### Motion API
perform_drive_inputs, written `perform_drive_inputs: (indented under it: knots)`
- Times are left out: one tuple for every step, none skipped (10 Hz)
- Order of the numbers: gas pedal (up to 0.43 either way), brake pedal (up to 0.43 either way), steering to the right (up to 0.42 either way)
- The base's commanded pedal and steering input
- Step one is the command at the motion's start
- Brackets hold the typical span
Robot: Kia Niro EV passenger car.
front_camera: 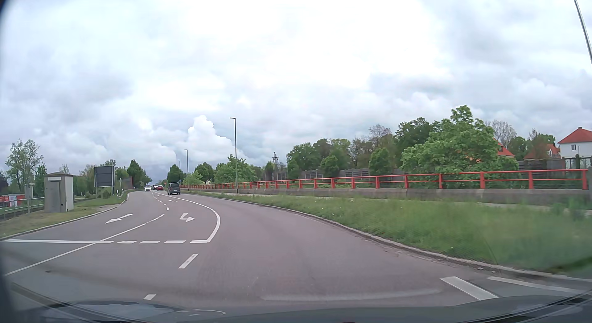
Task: Follow the waypoints while adhering to traffic rules and regulations
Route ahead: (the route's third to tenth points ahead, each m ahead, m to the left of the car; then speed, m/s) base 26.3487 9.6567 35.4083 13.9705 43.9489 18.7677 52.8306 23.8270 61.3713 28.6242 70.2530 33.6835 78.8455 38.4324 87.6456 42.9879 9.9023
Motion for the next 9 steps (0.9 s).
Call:
perform_drive_inputs:
  knots:
    - [0.209, 0.012, -0.103]
    - [0.209, 0.012, -0.102]
    - [0.209, 0.012, -0.1]
    - [0.209, 0.012, -0.098]
    - [0.209, 0.012, -0.096]
    - [0.209, 0.012, -0.096]
    - [0.209, 0.012, -0.095]
    - [0.209, 0.012, -0.094]
    - [0.209, 0.012, -0.091]
